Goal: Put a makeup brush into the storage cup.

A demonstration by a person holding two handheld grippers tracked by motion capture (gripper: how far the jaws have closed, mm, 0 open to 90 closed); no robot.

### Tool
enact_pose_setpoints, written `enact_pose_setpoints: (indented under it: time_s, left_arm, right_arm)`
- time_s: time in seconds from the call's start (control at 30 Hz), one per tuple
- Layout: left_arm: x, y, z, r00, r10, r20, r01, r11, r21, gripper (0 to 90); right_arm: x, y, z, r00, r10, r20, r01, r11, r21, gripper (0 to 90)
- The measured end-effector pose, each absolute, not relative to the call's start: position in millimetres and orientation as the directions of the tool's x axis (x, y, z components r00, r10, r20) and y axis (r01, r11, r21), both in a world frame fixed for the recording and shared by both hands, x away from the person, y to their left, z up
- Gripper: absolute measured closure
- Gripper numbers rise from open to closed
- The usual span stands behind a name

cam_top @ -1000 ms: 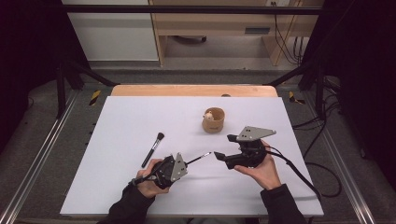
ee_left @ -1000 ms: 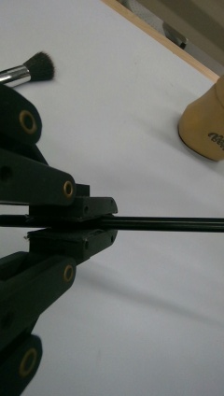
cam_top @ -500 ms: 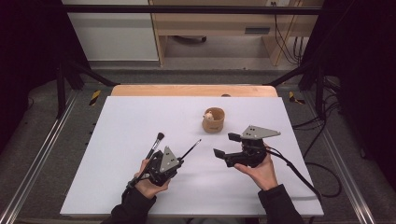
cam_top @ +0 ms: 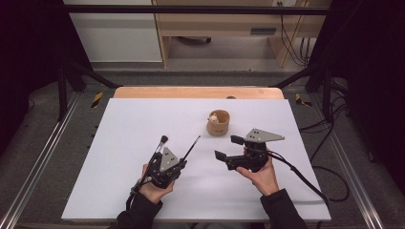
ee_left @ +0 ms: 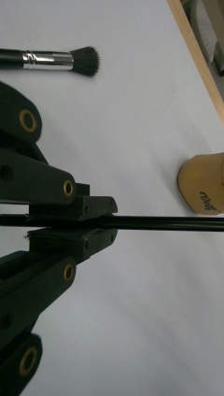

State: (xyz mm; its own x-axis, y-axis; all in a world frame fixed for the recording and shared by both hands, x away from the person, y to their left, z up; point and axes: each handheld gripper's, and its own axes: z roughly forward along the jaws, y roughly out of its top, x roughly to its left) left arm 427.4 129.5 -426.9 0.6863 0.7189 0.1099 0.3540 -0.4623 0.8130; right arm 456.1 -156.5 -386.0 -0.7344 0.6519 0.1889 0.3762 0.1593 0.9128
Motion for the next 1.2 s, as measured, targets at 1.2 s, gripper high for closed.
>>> enact_pose_setpoints:
  time_s: [1.2]
  left_arm:
    - [434,102,-408,0.597,0.802,-0.024,0.385,-0.259,0.886,84.7]
  right_arm:
    - [464,-133,-366,-0.700,0.625,0.345,0.400,-0.057,0.915,31.0]
